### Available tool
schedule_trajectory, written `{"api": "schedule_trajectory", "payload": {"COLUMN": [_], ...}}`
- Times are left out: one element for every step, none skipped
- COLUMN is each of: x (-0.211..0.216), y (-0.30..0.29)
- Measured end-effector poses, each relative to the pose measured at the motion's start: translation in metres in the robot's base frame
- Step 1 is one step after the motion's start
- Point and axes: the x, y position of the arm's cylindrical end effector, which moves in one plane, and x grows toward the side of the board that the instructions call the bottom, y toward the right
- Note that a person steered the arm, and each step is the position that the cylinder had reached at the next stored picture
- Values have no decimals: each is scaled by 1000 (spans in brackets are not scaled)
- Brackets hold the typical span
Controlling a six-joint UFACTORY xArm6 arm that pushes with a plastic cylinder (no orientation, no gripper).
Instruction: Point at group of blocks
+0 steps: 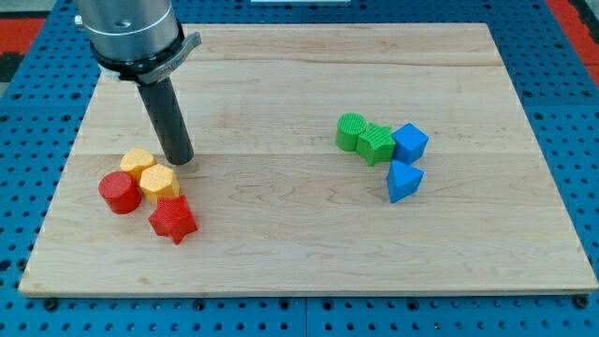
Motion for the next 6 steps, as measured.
{"api": "schedule_trajectory", "payload": {"x": [0, -1, -5, -4, 29, 35], "y": [0, 15, 14, 68, 139, 196]}}
